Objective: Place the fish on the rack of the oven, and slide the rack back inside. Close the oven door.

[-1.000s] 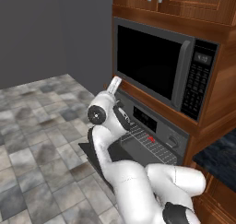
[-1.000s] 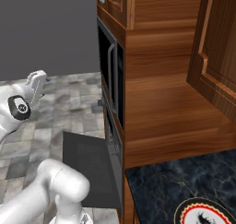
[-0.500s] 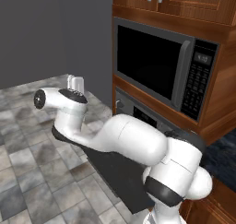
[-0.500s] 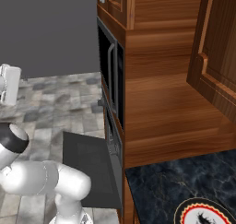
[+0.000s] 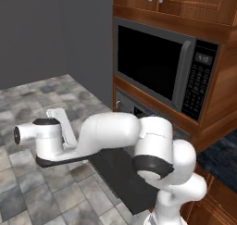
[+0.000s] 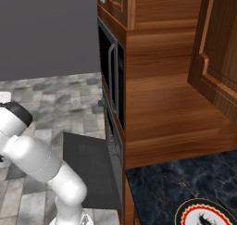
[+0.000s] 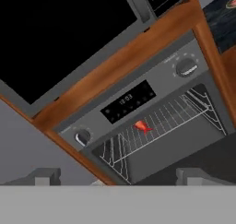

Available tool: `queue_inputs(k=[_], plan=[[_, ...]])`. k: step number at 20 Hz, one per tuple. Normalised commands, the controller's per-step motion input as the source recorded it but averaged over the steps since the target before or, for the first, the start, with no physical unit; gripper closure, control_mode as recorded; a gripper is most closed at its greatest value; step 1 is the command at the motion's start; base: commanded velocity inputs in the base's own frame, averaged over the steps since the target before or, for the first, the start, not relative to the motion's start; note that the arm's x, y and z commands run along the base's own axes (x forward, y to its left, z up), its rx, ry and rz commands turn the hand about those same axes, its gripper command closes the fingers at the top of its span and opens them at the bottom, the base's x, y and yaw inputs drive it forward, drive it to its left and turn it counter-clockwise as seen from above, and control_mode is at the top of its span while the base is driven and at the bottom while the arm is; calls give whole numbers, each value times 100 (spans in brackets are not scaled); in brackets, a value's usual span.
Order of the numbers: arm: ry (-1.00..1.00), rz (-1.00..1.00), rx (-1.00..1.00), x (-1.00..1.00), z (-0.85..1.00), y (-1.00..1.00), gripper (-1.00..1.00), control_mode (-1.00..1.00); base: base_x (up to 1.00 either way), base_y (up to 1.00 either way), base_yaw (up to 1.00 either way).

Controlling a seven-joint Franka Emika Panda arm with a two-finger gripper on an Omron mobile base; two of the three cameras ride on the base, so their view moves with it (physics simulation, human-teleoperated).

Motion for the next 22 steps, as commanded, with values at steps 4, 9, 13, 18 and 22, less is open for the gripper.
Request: queue_inputs(k=[4,9,13,18,22], plan=[[9,0,-6,-7,-38,4,-100,-100,0,0,0],[1,0,0,-23,-4,0,-100,-100,0,0,0],[7,-1,0,-55,-23,0,-100,-100,0,0,0],[13,-7,-1,-27,-64,-24,-100,-100,0,0,0],[21,-2,-3,0,-71,-23,-100,-100,0,0,0]])
